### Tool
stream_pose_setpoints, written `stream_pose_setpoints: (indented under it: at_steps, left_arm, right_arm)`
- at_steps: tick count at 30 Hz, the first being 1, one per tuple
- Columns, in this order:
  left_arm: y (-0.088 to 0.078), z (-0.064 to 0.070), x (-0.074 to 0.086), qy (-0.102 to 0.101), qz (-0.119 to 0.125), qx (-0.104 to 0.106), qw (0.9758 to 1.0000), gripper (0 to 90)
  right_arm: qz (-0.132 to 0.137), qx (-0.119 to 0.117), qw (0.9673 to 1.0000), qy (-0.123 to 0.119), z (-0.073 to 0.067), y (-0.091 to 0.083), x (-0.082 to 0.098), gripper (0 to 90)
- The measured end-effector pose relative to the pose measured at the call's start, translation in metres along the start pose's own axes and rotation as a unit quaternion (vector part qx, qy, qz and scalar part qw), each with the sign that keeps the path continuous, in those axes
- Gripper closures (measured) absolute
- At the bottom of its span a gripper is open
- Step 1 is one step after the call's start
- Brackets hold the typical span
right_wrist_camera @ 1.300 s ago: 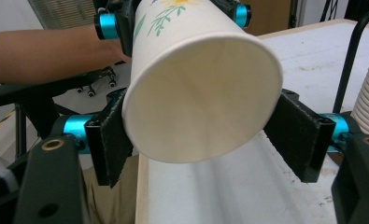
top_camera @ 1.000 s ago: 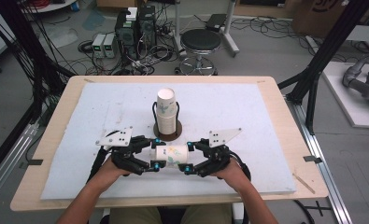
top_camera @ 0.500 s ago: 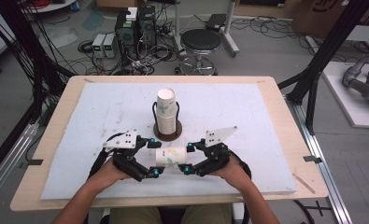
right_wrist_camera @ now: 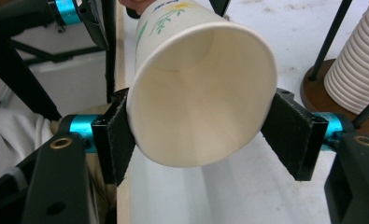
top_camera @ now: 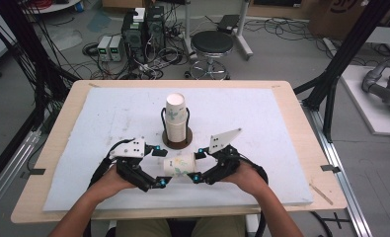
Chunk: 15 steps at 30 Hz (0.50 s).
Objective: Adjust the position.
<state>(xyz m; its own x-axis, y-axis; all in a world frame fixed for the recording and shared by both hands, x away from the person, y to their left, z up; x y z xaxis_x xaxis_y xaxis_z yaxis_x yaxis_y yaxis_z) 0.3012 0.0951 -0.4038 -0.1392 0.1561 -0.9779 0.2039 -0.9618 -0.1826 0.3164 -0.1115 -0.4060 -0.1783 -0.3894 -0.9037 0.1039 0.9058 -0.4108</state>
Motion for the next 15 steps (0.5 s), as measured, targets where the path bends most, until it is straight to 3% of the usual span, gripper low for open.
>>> stream_pose_setpoints:
  at_steps: [9,15]
  left_arm:
    - [-0.002,0.000,-0.001,0.005,-0.023,-0.008,0.9997,13.5]
    - [-0.001,0.000,-0.001,0.012,-0.036,-0.010,0.9992,13.8]
  right_arm:
    - [-0.066,0.002,0.9975,-0.027,0.002,0.004,-0.011,30.7]
    - [-0.090,0.002,0.9949,-0.046,0.001,0.006,-0.020,30.7]
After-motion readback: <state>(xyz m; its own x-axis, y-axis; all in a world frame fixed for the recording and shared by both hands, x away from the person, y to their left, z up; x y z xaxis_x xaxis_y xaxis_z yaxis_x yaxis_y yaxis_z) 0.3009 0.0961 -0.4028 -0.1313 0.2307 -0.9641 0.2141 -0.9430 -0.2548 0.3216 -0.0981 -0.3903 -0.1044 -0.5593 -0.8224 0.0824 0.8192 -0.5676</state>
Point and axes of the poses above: each handheld gripper's, and its own axes: y roughly forward along the jaws, x roughly out of its underside, z roughly to its right, the point moved 5 cm from there along y, roughly forward along the jaws, and after that the axes turned 12 degrees about z, right-handed, at the moved point
